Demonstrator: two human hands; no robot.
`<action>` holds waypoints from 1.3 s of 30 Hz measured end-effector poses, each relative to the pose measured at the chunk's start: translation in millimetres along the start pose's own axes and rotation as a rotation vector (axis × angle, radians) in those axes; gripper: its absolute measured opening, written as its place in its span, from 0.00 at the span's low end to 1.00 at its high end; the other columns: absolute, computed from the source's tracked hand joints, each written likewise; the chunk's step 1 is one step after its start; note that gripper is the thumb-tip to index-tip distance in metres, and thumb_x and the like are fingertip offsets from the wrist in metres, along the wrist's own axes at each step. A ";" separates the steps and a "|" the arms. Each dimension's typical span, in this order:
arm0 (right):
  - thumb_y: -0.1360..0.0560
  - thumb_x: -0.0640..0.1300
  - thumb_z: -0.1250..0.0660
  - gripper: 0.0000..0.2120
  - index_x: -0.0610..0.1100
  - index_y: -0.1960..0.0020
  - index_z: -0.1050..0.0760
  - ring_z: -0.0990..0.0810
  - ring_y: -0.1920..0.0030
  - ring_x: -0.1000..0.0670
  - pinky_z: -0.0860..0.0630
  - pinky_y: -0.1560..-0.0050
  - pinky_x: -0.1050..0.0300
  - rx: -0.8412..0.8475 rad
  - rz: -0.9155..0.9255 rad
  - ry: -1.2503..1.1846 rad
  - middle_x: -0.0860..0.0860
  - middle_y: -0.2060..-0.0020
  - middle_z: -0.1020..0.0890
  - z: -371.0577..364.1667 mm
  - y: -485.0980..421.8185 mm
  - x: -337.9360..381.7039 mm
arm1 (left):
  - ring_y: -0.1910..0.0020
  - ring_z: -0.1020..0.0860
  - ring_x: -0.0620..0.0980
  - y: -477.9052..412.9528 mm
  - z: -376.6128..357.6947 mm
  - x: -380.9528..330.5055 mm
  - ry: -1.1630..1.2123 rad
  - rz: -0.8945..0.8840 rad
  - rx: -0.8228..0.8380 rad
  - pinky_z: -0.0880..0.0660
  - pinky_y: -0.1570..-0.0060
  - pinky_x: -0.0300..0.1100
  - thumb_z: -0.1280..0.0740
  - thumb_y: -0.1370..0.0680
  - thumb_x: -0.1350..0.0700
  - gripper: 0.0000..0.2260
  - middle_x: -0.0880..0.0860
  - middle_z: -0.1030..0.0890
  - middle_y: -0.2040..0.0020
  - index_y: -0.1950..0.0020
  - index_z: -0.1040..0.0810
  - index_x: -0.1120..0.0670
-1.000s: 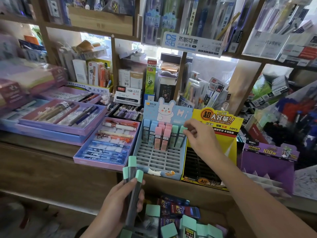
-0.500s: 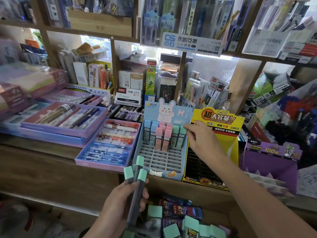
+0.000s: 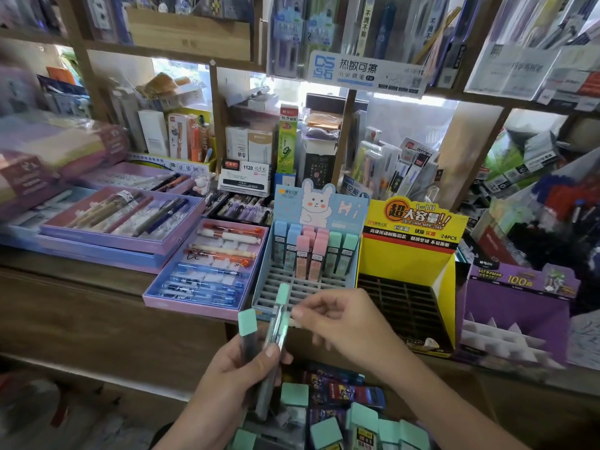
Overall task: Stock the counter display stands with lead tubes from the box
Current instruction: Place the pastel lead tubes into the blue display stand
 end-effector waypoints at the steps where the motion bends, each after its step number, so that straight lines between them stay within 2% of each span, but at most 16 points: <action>1: 0.26 0.55 0.23 0.11 0.48 0.52 0.14 0.17 0.68 0.54 0.24 0.68 0.64 0.032 -0.028 -0.015 0.48 0.62 0.13 -6.2 1.3 -2.8 | 0.65 0.19 0.50 0.0 -0.8 -0.9 -0.009 -0.013 0.000 0.22 0.65 0.40 0.25 0.31 0.55 0.12 0.61 0.15 0.57 0.48 0.13 0.51; 5: 0.27 0.50 0.21 0.10 0.44 0.52 0.15 0.18 0.69 0.53 0.23 0.69 0.60 0.063 -0.086 -0.083 0.45 0.64 0.14 -17.7 2.6 -10.2 | 0.62 0.17 0.48 0.5 -5.6 -3.8 -0.040 -0.055 0.025 0.22 0.64 0.37 0.25 0.32 0.57 0.15 0.60 0.14 0.56 0.46 0.13 0.51; 10: 0.24 0.42 0.24 0.08 0.38 0.49 0.16 0.16 0.65 0.48 0.21 0.67 0.58 0.084 -0.129 -0.215 0.40 0.61 0.13 -16.7 5.0 -13.7 | 0.53 0.16 0.50 -1.2 -1.8 -4.0 -0.104 -0.089 0.044 0.20 0.58 0.37 0.24 0.29 0.55 0.15 0.58 0.13 0.49 0.42 0.15 0.51; 11: 0.24 0.41 0.24 0.09 0.37 0.47 0.16 0.15 0.64 0.47 0.20 0.67 0.58 0.064 -0.145 -0.236 0.41 0.60 0.13 -13.5 5.2 -14.9 | 0.53 0.15 0.51 -1.8 -1.0 -2.9 -0.106 -0.084 0.052 0.20 0.58 0.38 0.23 0.28 0.55 0.15 0.58 0.13 0.49 0.42 0.15 0.52; 13: 0.24 0.40 0.24 0.10 0.37 0.45 0.17 0.14 0.63 0.45 0.19 0.65 0.57 0.017 -0.148 -0.244 0.42 0.60 0.13 -3.2 5.0 -13.8 | 0.59 0.16 0.49 -3.0 3.3 -0.5 -0.092 -0.075 0.033 0.21 0.63 0.38 0.19 0.30 0.54 0.18 0.57 0.13 0.53 0.42 0.15 0.53; 15: 0.23 0.39 0.25 0.08 0.40 0.45 0.17 0.14 0.63 0.45 0.19 0.64 0.57 -0.037 -0.099 -0.213 0.42 0.60 0.13 12.1 3.4 -6.2 | 0.67 0.21 0.45 -5.1 11.0 2.0 -0.098 -0.074 -0.018 0.25 0.69 0.36 0.19 0.33 0.52 0.19 0.54 0.15 0.57 0.44 0.16 0.53; 18: 0.22 0.38 0.27 0.06 0.43 0.46 0.17 0.14 0.63 0.44 0.17 0.63 0.57 -0.138 -0.009 -0.178 0.43 0.60 0.13 40.2 0.1 9.9 | 0.69 0.27 0.46 -7.9 15.8 4.5 -0.125 -0.081 -0.023 0.29 0.71 0.38 0.19 0.34 0.47 0.18 0.54 0.18 0.61 0.48 0.16 0.50; 21: 0.23 0.37 0.26 0.05 0.43 0.48 0.18 0.13 0.62 0.45 0.15 0.61 0.54 -0.233 0.049 -0.129 0.45 0.60 0.13 66.7 -5.0 21.2 | 0.70 0.26 0.48 -10.1 16.8 5.1 -0.136 -0.082 -0.030 0.30 0.72 0.38 0.20 0.34 0.43 0.18 0.59 0.17 0.60 0.51 0.16 0.51; 24: 0.23 0.37 0.26 0.05 0.43 0.49 0.18 0.13 0.62 0.47 0.16 0.61 0.59 -0.313 0.103 -0.081 0.46 0.62 0.13 87.0 -11.6 28.4 | 0.70 0.26 0.50 -10.7 16.4 4.8 -0.125 -0.084 -0.036 0.30 0.73 0.39 0.21 0.30 0.41 0.17 0.61 0.16 0.59 0.50 0.15 0.51; 27: 0.23 0.36 0.26 0.04 0.44 0.51 0.18 0.13 0.62 0.49 0.16 0.59 0.61 -0.380 0.134 -0.023 0.47 0.62 0.13 101.2 -20.9 29.3 | 0.68 0.24 0.52 -10.7 16.3 4.3 -0.126 -0.088 -0.042 0.29 0.72 0.42 0.26 0.27 0.43 0.13 0.62 0.15 0.57 0.49 0.15 0.50; 33: 0.21 0.36 0.28 0.07 0.40 0.44 0.17 0.13 0.61 0.52 0.16 0.57 0.61 -0.417 0.147 0.152 0.48 0.60 0.13 114.1 -41.0 20.9 | 0.66 0.23 0.53 -12.8 18.6 7.9 -0.080 -0.041 -0.036 0.29 0.71 0.43 0.26 0.28 0.46 0.12 0.64 0.15 0.54 0.47 0.14 0.50; 39: 0.22 0.37 0.28 0.08 0.50 0.49 0.18 0.14 0.61 0.53 0.14 0.52 0.49 -0.392 0.161 0.328 0.50 0.60 0.14 114.8 -48.9 17.1 | 0.66 0.22 0.52 -14.5 21.2 10.7 -0.049 -0.015 -0.037 0.28 0.71 0.43 0.26 0.29 0.48 0.13 0.64 0.15 0.54 0.48 0.13 0.50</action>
Point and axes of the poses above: each hand's wrist, its own y-axis away from the middle knuckle, its own z-axis out of the back of the hand, x = y × z, the point moved 8 cm from there along -y, towards the middle knuckle
